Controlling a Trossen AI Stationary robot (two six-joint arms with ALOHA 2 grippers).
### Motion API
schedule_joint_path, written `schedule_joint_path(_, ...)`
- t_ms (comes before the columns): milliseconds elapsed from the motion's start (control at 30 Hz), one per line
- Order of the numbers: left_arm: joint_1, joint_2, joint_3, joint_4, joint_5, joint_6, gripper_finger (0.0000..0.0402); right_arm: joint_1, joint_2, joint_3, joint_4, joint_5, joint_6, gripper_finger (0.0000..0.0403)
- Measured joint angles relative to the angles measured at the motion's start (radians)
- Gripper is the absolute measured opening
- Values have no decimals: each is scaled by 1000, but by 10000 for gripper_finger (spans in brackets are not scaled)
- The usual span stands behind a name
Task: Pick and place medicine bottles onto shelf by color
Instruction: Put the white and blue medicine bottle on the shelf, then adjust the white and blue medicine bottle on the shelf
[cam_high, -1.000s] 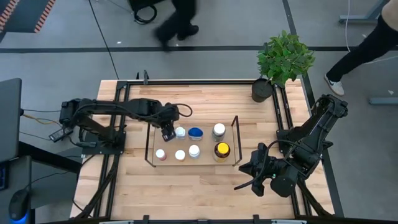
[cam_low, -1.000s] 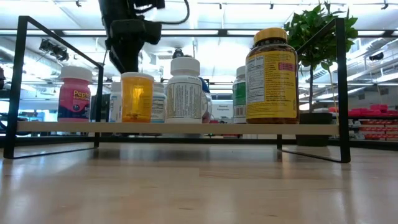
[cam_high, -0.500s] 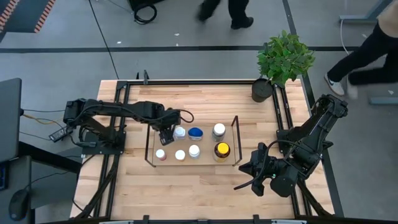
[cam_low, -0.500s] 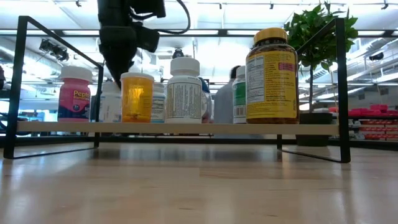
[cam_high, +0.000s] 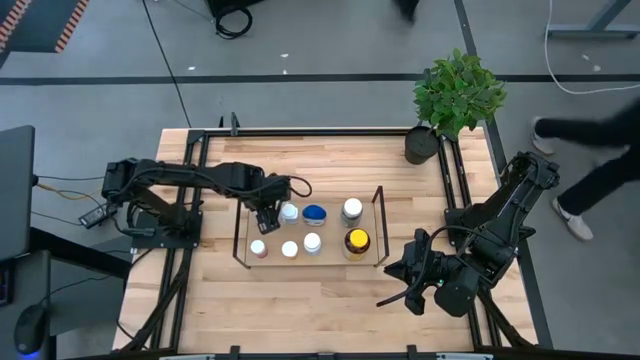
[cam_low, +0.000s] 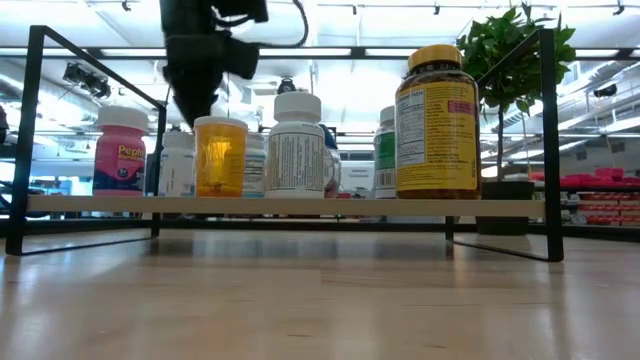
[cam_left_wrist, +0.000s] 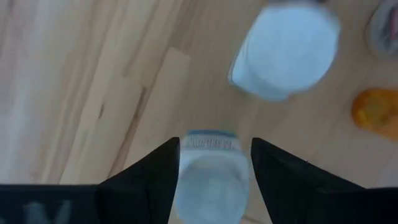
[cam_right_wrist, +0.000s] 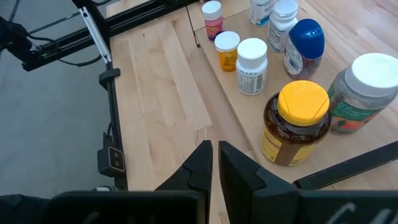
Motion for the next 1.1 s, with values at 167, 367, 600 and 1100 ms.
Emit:
schedule_joint_path(167,9,0,51,15,-13,5,193,0,0,0,0,0,1,35)
schedule_joint_path(367,42,0,110,56,-59,5,182,0,0,0,1,0,3,35)
schedule_joint_path(600,53,13,114,212,-61,-37,175,0,0,0,2,0,18,35)
schedule_joint_path(1100,-12,53,96,217,-20,-48,172,2,0,0,1,0,27,35)
